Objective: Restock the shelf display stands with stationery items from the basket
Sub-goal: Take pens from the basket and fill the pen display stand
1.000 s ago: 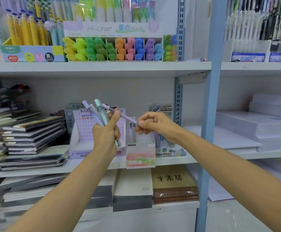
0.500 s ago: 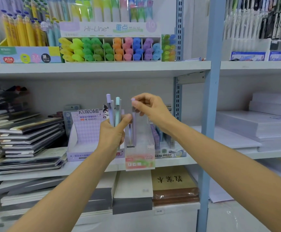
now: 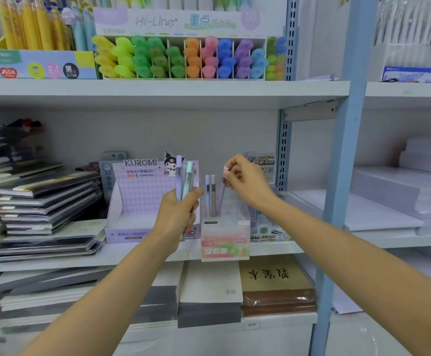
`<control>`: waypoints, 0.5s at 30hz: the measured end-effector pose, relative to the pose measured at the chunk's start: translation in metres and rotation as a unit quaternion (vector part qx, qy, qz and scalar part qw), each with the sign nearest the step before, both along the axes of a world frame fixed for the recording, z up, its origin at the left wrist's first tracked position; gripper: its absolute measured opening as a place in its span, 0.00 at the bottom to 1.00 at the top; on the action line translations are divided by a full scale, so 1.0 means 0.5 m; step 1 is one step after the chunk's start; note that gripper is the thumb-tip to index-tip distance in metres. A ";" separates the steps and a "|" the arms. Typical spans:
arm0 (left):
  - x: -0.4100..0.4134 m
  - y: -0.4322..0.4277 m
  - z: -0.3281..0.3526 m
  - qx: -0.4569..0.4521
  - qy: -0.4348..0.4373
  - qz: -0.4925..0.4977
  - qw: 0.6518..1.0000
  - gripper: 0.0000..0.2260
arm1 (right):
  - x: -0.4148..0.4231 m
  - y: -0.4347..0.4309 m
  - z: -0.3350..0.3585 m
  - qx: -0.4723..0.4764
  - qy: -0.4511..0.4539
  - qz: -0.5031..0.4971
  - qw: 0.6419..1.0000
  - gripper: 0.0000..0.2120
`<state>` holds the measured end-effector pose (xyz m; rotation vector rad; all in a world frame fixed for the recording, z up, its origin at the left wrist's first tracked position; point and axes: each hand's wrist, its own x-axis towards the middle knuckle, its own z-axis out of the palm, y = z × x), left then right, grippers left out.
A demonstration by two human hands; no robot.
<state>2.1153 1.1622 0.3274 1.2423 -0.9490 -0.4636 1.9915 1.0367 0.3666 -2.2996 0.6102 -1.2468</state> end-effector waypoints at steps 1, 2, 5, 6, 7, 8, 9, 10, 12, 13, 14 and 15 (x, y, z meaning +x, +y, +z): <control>0.001 -0.002 -0.004 0.003 -0.006 -0.001 1.000 0.10 | 0.003 -0.004 0.001 -0.014 0.012 -0.003 1.000 0.02; 0.002 -0.004 -0.007 0.003 -0.011 -0.002 1.000 0.10 | 0.005 -0.008 0.004 -0.029 0.024 -0.004 0.999 0.02; 0.004 -0.006 -0.016 0.003 -0.030 -0.006 1.000 0.04 | 0.005 -0.020 0.013 -0.053 0.046 0.000 0.998 0.03; 0.003 -0.007 -0.018 0.000 -0.034 -0.010 0.999 0.02 | 0.005 -0.022 0.013 -0.053 0.046 0.004 0.998 0.03; 0.003 -0.008 -0.020 -0.003 -0.034 -0.013 0.999 0.01 | 0.006 -0.023 0.011 -0.052 0.044 0.007 0.998 0.03; 0.003 -0.009 -0.020 -0.007 -0.031 -0.015 0.999 0.01 | 0.008 -0.024 0.008 -0.053 0.041 0.009 0.998 0.03; 0.003 -0.010 -0.021 -0.008 -0.029 -0.015 0.999 0.02 | 0.010 -0.024 0.004 -0.056 0.037 0.009 0.998 0.04; 0.003 -0.011 -0.021 -0.007 -0.028 -0.014 0.999 0.03 | 0.013 -0.026 0.000 -0.062 0.032 0.005 0.998 0.05; 0.003 -0.013 -0.021 -0.002 -0.028 -0.013 1.000 0.04 | 0.019 -0.028 -0.007 -0.085 0.023 -0.009 0.996 0.04; 0.004 -0.013 -0.021 0.001 -0.027 -0.012 1.000 0.04 | 0.022 -0.031 -0.010 -0.102 0.025 -0.024 0.994 0.03; 0.005 -0.012 -0.021 0.003 -0.026 -0.011 1.000 0.04 | 0.025 -0.034 -0.013 -0.118 0.034 -0.042 0.992 0.03; 0.006 -0.011 -0.020 0.004 -0.024 -0.012 1.000 0.03 | 0.027 -0.038 -0.013 -0.130 0.051 -0.061 0.988 0.03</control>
